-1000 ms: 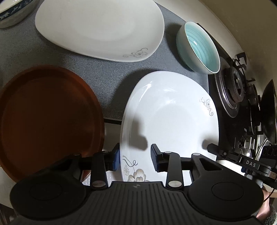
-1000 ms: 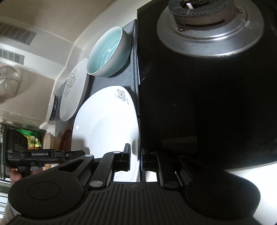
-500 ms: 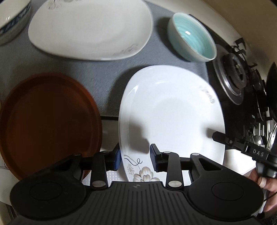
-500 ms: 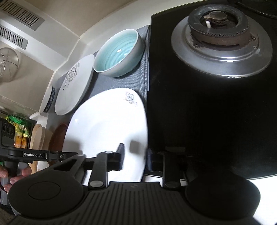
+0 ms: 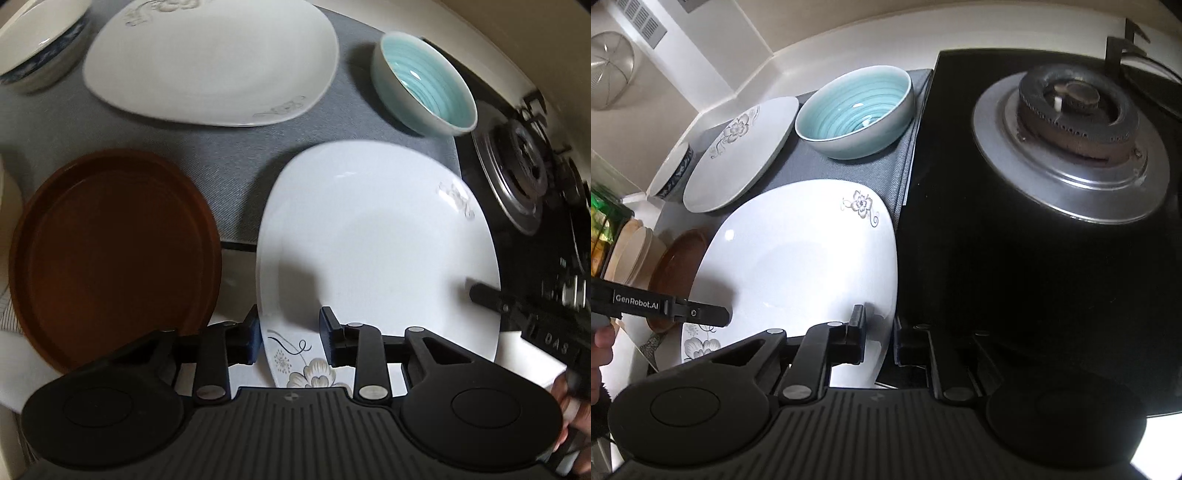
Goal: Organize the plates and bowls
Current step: 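Lift the white square plate with both grippers toward the other white plate, then lower the white square plate onto the other white plate, open both grippers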
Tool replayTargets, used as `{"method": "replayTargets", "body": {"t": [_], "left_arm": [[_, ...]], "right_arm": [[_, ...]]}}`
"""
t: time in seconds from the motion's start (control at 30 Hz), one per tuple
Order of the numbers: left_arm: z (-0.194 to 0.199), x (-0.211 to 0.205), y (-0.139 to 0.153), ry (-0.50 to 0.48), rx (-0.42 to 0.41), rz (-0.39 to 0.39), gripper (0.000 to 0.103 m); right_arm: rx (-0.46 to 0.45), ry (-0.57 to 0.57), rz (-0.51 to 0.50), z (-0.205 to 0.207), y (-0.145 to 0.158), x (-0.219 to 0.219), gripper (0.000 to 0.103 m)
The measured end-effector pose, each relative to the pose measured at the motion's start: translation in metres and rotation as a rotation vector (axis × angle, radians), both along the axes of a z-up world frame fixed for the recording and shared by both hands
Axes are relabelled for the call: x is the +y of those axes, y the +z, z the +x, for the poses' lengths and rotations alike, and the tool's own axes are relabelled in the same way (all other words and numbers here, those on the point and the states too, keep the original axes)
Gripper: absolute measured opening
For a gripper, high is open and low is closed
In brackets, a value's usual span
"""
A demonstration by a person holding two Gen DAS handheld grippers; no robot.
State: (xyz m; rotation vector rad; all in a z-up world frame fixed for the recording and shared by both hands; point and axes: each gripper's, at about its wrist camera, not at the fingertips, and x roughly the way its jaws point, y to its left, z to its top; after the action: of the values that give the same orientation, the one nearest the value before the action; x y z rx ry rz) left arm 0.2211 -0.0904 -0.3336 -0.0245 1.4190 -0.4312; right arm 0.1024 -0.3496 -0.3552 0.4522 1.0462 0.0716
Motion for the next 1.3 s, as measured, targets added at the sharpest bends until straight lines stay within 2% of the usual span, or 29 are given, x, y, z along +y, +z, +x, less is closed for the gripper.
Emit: {"method": "replayTargets", "body": {"t": [0.13,0.27,0.37,0.53,0.63,0.73,0.87,0.97,1.07,1.3], "left_arm": [[-0.007,0.004,0.008,0.082,0.006,-0.015,0.028],[-0.018,-0.005,0.014,0.098,-0.025,0.015,0.028],[-0.022,-0.008,0.011,0.124,-0.011,0.007,0.028],[-0.026,-0.002,0.001,0.183,0.001,-0.007,0.029],[-0.028,0.008,-0.005,0.216,0.016,-0.048,0.031],[-0.031,0.011,-0.004,0.206,-0.007,-0.059,0.031],[-0.042,0.011,0.004,0.175,-0.046,-0.024,0.027],[-0.045,0.016,0.009,0.191,-0.035,-0.039,0.026],[-0.045,0.024,0.014,0.221,-0.024,-0.063,0.024],[-0.032,0.038,0.029,0.205,-0.009,-0.071,0.024]], "right_arm": [[-0.005,0.02,0.006,-0.009,0.005,-0.004,0.016],[-0.044,0.051,0.004,-0.018,0.013,-0.009,0.016],[-0.042,0.079,-0.001,-0.018,0.012,-0.017,0.016],[-0.027,0.103,0.098,-0.015,0.003,-0.035,0.014],[0.017,0.081,0.221,-0.012,-0.008,-0.049,0.015],[0.016,0.094,0.27,-0.01,-0.018,-0.051,0.015],[-0.003,0.058,0.308,-0.014,-0.026,-0.053,0.014],[-0.032,0.072,0.281,-0.02,-0.021,-0.05,0.014],[-0.015,0.032,0.356,-0.023,-0.021,-0.056,0.014],[-0.039,0.01,0.393,-0.027,-0.01,-0.053,0.015]]}}
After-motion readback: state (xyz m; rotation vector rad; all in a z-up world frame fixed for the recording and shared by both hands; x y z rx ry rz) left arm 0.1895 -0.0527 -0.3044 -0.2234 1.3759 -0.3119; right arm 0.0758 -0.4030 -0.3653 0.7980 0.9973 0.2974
